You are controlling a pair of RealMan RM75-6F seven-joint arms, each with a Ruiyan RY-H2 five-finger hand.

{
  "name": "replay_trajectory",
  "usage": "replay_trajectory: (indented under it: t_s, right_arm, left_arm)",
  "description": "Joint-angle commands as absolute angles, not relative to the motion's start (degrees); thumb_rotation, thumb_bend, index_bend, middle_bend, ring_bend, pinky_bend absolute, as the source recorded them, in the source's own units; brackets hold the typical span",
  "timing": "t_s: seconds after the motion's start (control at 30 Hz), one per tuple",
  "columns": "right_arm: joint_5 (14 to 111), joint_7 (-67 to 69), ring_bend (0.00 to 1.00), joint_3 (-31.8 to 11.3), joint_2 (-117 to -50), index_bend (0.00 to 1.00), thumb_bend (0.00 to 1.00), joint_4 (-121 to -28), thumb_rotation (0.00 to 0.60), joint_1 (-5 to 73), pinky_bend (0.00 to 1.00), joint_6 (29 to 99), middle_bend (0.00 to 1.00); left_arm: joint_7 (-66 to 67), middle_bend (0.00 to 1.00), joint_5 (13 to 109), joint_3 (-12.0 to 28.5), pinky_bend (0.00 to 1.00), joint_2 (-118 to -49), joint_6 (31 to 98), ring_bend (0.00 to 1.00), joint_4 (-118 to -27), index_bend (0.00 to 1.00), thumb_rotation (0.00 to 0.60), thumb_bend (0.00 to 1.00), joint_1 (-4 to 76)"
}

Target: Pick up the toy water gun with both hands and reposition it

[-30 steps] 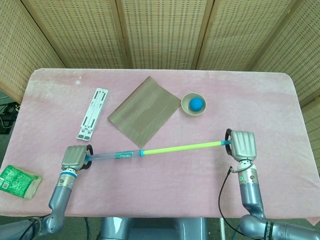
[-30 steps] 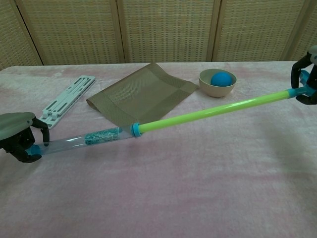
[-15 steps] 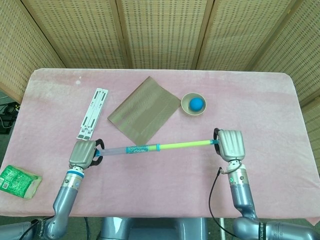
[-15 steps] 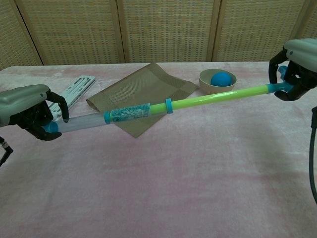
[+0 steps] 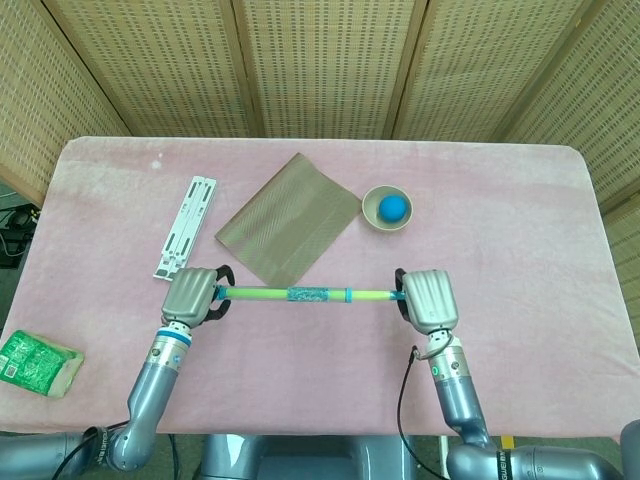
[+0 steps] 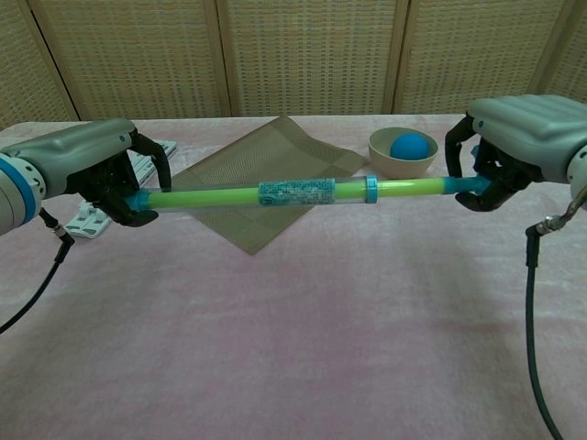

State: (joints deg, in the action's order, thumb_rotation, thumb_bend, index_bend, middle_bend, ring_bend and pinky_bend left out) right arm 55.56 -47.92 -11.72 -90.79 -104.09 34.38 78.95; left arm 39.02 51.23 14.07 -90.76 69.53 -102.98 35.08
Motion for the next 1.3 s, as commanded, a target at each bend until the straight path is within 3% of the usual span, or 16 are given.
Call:
replay_trajectory:
  t_s: [0.03,0.6,0.7,0.77,0.83,0.87,0.93,1.03,1.13,1.3]
  right_arm:
    - [55.7,-48.2,1.00,-11.5,-91.6,0.82,0.59,-104.0,0.600,34.6,0.71,79.1,1.00]
    - [55.7,-48.3,1.00,-11.6,-92.6,0.82,0.59,-103.8,0.600,34.9,0.71,79.2,1.00]
    - [55.7,-48.2,0.99,-11.7,-92.4,0.81,0.56,-103.7,0.600,34.9,0.70,79.3,0.99]
    - [55.7,-48.4,0.90,-11.6,-92.0,0.70,0.50,-103.8,0.600,34.8,0.63,79.3,0.88]
    - [55.3,-49.2,0.72,-11.2,-91.3,0.51,0.41,-104.1,0.600,34.6,0.48,79.4,0.67]
    - [54.6,-50.0,0.59,-10.9,-90.8,0.39,0.35,-104.5,0.600,34.4,0.37,79.4,0.52]
    - [52.1,-52.5,0.34,-10.6,-89.6,0.22,0.26,-105.6,0.600,34.1,0.21,79.7,0.27]
    - [47.3,-56.2,0.13,-10.7,-88.2,0.12,0.21,-107.8,0.600,34.0,0.09,80.2,0.07]
    - [43.4,-58.2,0.06,-11.1,-87.4,0.09,0.20,-108.9,0.600,34.0,0.08,80.5,0.01]
    - [41.8,-57.8,0.00,-10.6,-86.2,0.08,0.19,-108.7,0.600,33.4,0.06,80.9,0.00]
  left_arm:
    - [39.8,0.80,50.6,14.1,0.64,-91.0,69.9,0.71,-103.4,0.58,0.600,0.53,35.8]
    - [41.2,0.80,49.0,13.1,0.64,-91.7,70.4,0.71,-104.8,0.57,0.600,0.53,37.9]
    - [41.5,0.76,49.1,12.9,0.62,-91.9,70.9,0.69,-104.9,0.53,0.600,0.51,38.1]
    - [41.8,0.54,49.1,12.7,0.51,-91.9,71.1,0.54,-104.8,0.35,0.600,0.40,38.2]
    - [42.7,0.26,48.8,12.0,0.34,-91.4,71.3,0.30,-104.9,0.14,0.600,0.28,38.2]
    - [43.4,0.12,48.3,11.6,0.23,-91.0,71.4,0.16,-105.1,0.06,0.600,0.21,38.2]
    - [45.0,0.01,46.8,10.8,0.07,-89.8,71.2,0.02,-106.1,0.00,0.600,0.15,38.1]
    - [46.0,0.00,45.3,10.0,0.00,-88.1,71.2,0.00,-107.6,0.00,0.600,0.11,37.9]
    - [46.2,0.00,44.5,9.2,0.00,-86.5,70.8,0.00,-108.8,0.00,0.600,0.11,37.7]
    - [43.8,0.00,45.7,7.8,0.00,-84.0,70.2,0.00,-110.2,0.00,0.600,0.11,36.6]
